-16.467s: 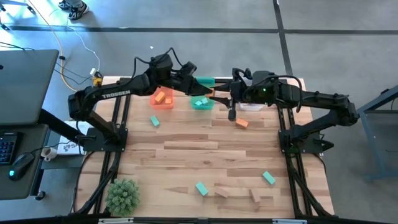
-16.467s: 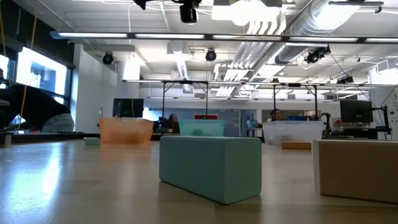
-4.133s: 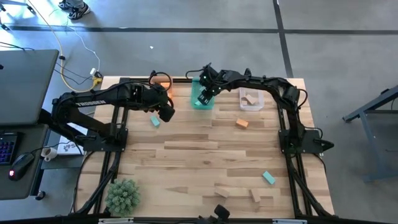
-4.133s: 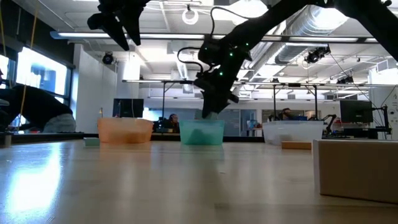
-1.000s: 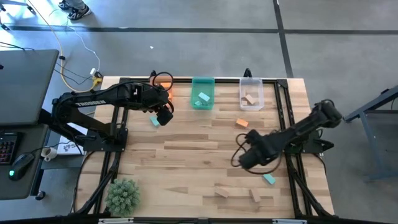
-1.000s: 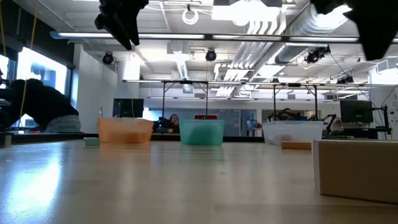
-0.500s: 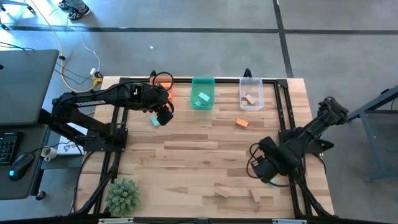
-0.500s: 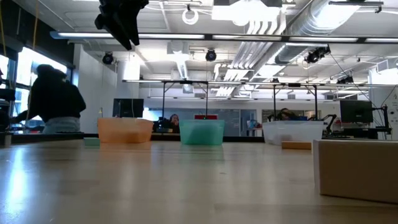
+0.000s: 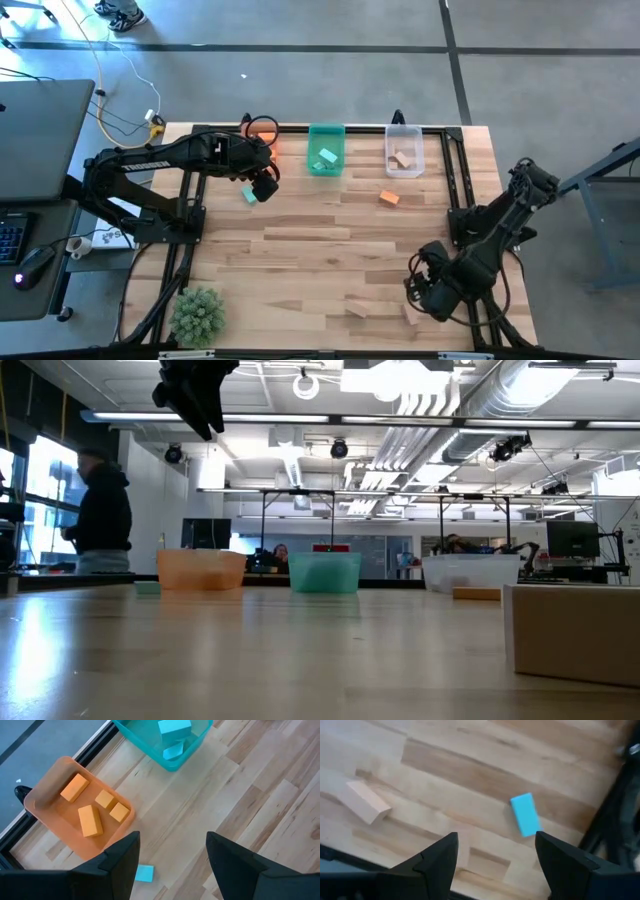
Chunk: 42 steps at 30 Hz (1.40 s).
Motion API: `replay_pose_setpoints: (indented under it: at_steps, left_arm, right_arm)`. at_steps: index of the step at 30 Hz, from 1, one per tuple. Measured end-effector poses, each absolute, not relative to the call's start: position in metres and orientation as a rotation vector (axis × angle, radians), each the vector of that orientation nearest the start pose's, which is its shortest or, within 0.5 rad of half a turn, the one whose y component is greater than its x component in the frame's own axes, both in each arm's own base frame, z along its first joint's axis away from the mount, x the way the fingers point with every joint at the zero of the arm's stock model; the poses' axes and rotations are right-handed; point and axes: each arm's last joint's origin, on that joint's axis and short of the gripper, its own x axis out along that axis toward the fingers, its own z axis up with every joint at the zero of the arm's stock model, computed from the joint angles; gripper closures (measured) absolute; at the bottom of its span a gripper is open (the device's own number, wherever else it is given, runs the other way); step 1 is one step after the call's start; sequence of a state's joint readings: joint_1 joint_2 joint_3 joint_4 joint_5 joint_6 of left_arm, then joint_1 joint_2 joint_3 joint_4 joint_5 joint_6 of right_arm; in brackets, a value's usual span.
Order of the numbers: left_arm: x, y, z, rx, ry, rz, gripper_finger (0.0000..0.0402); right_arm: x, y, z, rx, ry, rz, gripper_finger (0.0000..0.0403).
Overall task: Sort & place blocks by color
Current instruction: Put the brown block into the white bin
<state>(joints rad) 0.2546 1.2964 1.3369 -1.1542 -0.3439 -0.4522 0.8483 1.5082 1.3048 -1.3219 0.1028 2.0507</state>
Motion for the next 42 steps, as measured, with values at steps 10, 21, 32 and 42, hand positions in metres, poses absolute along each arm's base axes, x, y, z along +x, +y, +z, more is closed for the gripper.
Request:
replay_pose_setpoints:
  at_steps: [10, 21, 32, 42]
  left_arm:
    - [0.223, 0.068, 0.342, -0.341, 0.985, 0.778, 0.0188]
    - [0.223, 0.068, 0.342, -0.352, 0.990, 0.760, 0.0188]
    - [0.223, 0.067, 0.342, -0.359, 0.993, 0.747, 0.0188]
    - [0.223, 0.067, 0.342, -0.353, 1.000, 0.730, 0.0188]
  right_arm:
    - [0.191, 0.222, 0.253, 1.001, 1.281, -0.848, 0.0151]
    - [0.209, 0.245, 0.215, 1.015, 1.351, -0.882, 0.0151]
    - [0.220, 0.261, 0.182, 1.031, 1.404, -0.916, 0.0151]
    - [0.224, 0.266, 0.159, 1.016, 1.416, -0.986, 0.0152]
